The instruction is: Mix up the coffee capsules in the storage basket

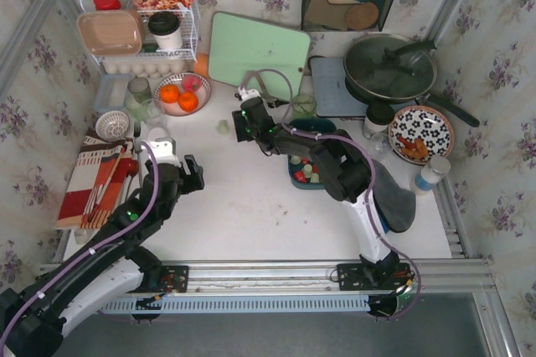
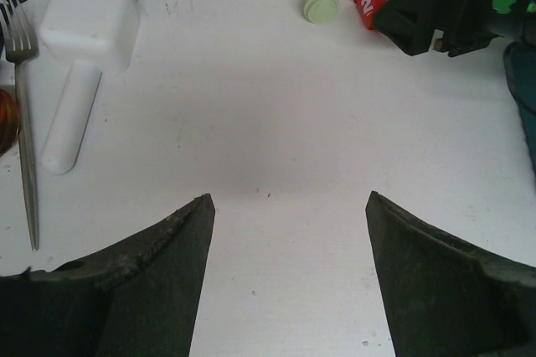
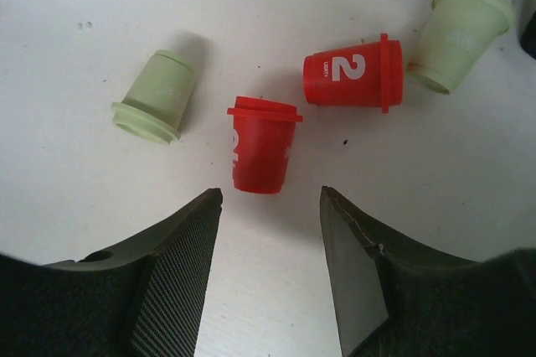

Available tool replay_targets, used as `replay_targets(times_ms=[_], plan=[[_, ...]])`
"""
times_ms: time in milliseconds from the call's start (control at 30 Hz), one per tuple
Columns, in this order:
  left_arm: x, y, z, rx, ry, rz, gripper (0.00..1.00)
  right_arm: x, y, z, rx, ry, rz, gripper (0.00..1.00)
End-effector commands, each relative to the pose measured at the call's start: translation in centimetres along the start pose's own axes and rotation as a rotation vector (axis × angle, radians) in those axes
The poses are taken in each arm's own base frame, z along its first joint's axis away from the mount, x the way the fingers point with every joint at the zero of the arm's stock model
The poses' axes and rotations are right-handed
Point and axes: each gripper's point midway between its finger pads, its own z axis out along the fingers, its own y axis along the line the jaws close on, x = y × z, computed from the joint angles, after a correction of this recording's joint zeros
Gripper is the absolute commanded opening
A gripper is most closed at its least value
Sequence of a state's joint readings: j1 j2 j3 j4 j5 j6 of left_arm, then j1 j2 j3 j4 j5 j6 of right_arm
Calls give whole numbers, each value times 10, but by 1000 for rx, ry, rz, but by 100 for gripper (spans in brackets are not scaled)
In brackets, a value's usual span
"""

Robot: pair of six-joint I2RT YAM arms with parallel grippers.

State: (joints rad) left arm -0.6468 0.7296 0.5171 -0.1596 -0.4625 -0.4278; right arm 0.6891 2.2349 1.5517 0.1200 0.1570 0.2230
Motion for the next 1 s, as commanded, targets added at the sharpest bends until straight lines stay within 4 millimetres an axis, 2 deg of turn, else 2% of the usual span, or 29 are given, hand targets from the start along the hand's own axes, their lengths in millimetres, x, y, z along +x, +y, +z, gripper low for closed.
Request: replay_targets(times_ms=[0, 167, 300, 400, 533, 700, 867, 967], plan=[[-3, -4, 1, 15, -11, -20, 76, 7, 0, 11, 6, 33, -26, 58], [-3, -5, 1, 18, -11, -23, 76, 18, -4, 31, 34, 84, -51, 58], [-3, -5, 1, 20, -13, -25, 76, 14, -3, 34, 37, 83, -53, 53], [-3, -5, 1, 20, -12, -25, 76, 10, -4, 33, 42, 66, -60, 40], [-2, -4, 1, 18, -9, -24, 76, 8, -3, 28, 31, 62, -59, 29], [-2, -4, 2, 19, -9, -24, 76, -6, 4, 0, -8, 33, -40, 19], [-1, -7, 2, 28, -3, -25, 76, -31, -3, -56, -2, -40, -35, 17], [0, -7, 3, 30, 0, -26, 76, -44, -13, -101, 14, -106, -27, 18]])
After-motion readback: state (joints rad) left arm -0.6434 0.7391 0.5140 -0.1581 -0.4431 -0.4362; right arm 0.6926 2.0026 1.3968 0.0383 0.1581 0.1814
